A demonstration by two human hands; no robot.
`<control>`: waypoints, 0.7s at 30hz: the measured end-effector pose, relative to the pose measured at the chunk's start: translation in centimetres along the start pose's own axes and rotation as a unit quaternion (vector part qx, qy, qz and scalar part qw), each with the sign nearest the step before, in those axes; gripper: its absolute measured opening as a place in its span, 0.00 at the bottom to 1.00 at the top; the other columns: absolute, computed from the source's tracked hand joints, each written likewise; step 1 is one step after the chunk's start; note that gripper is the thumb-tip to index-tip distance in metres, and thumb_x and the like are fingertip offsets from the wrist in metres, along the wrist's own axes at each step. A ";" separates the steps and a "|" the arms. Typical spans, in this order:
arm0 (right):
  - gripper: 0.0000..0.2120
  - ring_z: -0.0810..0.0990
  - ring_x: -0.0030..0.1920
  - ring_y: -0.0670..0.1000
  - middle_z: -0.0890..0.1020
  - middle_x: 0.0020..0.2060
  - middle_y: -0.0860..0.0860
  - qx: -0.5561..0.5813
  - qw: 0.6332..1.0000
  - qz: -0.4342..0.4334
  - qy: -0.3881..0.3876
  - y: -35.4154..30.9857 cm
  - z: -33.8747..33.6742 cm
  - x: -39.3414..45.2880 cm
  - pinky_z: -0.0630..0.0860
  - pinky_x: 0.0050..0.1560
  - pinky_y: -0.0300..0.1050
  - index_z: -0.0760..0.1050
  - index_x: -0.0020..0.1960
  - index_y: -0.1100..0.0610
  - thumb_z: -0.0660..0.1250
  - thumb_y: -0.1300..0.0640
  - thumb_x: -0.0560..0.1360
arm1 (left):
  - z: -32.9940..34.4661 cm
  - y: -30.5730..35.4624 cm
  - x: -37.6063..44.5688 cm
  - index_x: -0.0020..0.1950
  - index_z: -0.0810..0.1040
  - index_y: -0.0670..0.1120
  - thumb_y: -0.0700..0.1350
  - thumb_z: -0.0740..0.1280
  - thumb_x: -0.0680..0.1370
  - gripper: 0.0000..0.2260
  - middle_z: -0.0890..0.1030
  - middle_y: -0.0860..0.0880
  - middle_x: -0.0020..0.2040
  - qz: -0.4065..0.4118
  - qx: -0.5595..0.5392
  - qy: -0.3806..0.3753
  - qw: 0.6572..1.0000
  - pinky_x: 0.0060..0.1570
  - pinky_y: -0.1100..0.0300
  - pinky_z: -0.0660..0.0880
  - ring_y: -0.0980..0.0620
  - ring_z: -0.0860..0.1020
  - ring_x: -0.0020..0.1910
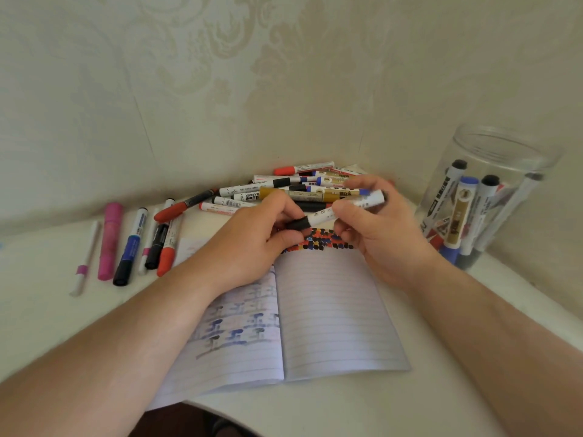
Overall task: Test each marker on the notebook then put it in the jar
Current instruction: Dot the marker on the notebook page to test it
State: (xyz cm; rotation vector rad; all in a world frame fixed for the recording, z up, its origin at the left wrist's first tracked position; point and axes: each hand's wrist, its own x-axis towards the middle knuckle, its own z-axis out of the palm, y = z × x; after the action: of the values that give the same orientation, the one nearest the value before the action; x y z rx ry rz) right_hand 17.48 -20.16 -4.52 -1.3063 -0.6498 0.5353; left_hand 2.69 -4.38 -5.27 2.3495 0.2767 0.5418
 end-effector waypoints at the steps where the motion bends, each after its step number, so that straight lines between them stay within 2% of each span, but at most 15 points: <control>1: 0.16 0.82 0.34 0.52 0.84 0.37 0.56 0.006 1.000 -0.002 0.029 -0.1 -0.1 0.1 0.79 0.35 0.41 0.72 0.62 0.55 0.73 0.65 0.78 | 0.0 0.2 -0.1 0.53 0.72 0.59 0.45 0.73 0.80 0.12 0.85 0.63 0.52 0.004 -0.025 -0.009 1.000 0.51 0.65 0.75 0.66 0.81 0.54; 3: 0.18 0.83 0.34 0.52 0.87 0.40 0.58 -0.009 0.998 -0.005 0.056 0.1 0.0 0.2 0.80 0.35 0.41 0.68 0.63 0.53 0.73 0.63 0.79 | 0.1 0.5 -0.2 0.52 0.75 0.58 0.46 0.76 0.77 0.12 0.86 0.64 0.50 0.006 -0.056 -0.032 0.998 0.53 0.62 0.76 0.65 0.82 0.54; 5: 0.17 0.84 0.35 0.54 0.87 0.43 0.59 -0.034 0.998 -0.008 0.049 0.6 0.2 0.4 0.80 0.36 0.44 0.68 0.62 0.51 0.72 0.61 0.80 | 0.2 0.7 -0.2 0.49 0.75 0.57 0.49 0.80 0.72 0.15 0.87 0.61 0.47 0.002 -0.055 -0.050 0.997 0.52 0.56 0.78 0.61 0.84 0.50; 8: 0.15 0.83 0.34 0.55 0.87 0.39 0.57 -0.073 0.997 -0.004 0.026 1.1 0.6 0.6 0.78 0.34 0.45 0.67 0.62 0.49 0.70 0.60 0.82 | 0.4 0.7 -0.2 0.46 0.75 0.56 0.55 0.82 0.66 0.19 0.86 0.58 0.43 -0.008 -0.029 -0.064 0.997 0.48 0.51 0.80 0.58 0.83 0.43; 11: 0.15 0.81 0.30 0.54 0.86 0.36 0.56 -0.107 0.994 0.008 0.011 1.0 0.9 0.7 0.74 0.29 0.42 0.65 0.63 0.51 0.68 0.59 0.83 | 0.5 0.6 -0.2 0.44 0.73 0.56 0.60 0.80 0.66 0.19 0.83 0.57 0.41 -0.003 0.009 -0.062 0.998 0.43 0.52 0.78 0.58 0.80 0.41; 15: 0.13 0.81 0.30 0.53 0.87 0.37 0.57 -0.125 0.992 0.007 0.010 1.1 0.9 0.8 0.74 0.29 0.41 0.66 0.59 0.48 0.68 0.58 0.83 | 0.5 0.6 -0.1 0.41 0.71 0.56 0.60 0.80 0.68 0.18 0.80 0.56 0.38 0.005 0.040 -0.050 0.998 0.38 0.56 0.74 0.56 0.77 0.40; 21: 0.13 0.81 0.30 0.52 0.87 0.36 0.56 -0.123 0.992 0.009 0.007 0.9 1.0 0.6 0.74 0.29 0.40 0.65 0.58 0.47 0.68 0.59 0.83 | 0.6 0.3 -0.1 0.42 0.71 0.56 0.58 0.80 0.69 0.19 0.80 0.56 0.39 0.001 0.032 -0.046 0.998 0.39 0.55 0.74 0.55 0.77 0.40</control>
State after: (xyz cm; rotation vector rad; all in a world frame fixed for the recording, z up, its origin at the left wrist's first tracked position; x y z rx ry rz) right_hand 17.19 -18.86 -5.14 -1.5475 -0.7094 0.4697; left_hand 2.92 -5.01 -5.46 2.4298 0.2537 0.4291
